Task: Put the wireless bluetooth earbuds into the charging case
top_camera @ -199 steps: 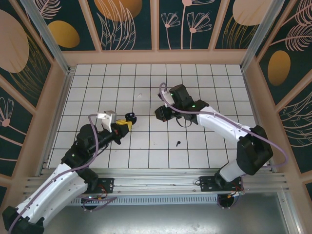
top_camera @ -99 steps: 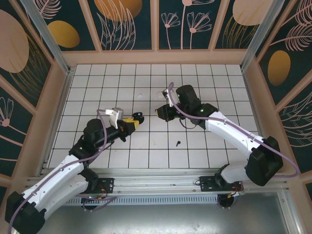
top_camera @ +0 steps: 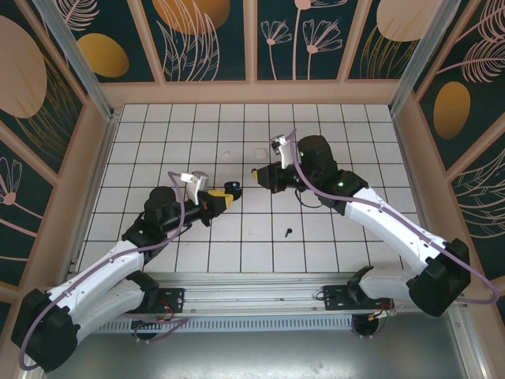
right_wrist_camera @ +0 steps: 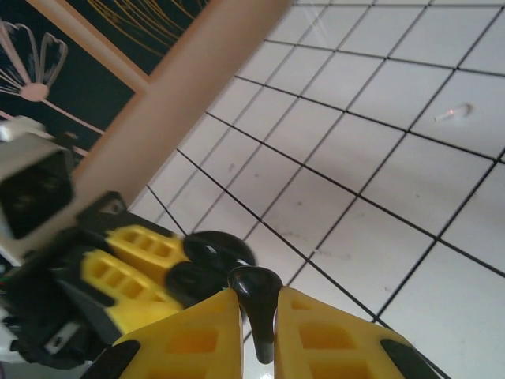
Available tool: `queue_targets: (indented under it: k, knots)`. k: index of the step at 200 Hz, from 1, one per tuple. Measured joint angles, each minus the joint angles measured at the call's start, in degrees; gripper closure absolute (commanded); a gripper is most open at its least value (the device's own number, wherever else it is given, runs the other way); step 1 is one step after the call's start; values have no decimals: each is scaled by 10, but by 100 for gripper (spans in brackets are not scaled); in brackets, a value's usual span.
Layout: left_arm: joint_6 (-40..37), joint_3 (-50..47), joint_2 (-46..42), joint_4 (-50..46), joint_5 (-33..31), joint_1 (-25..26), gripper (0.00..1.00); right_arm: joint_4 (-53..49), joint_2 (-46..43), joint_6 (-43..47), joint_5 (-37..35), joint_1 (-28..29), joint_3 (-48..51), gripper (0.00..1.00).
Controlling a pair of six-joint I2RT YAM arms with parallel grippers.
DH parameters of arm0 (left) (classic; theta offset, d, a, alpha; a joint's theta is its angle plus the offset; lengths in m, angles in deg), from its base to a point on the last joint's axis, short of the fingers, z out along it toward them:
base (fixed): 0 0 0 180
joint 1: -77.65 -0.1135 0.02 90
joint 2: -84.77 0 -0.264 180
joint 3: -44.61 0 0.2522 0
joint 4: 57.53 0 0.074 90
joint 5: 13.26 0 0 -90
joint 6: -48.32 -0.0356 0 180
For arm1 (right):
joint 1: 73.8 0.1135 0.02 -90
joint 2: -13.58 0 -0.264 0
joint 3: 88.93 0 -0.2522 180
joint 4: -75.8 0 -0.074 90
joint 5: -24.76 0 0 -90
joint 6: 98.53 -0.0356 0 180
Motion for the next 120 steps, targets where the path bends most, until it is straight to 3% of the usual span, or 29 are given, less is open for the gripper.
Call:
queue_targets:
  k: [57, 120]
  knots:
    - [0, 11, 35, 42, 8, 0, 97, 15, -24, 1, 6, 9, 0, 85]
    - [9, 11, 48, 88, 14, 7, 97, 21, -24, 38, 3, 65, -16, 85]
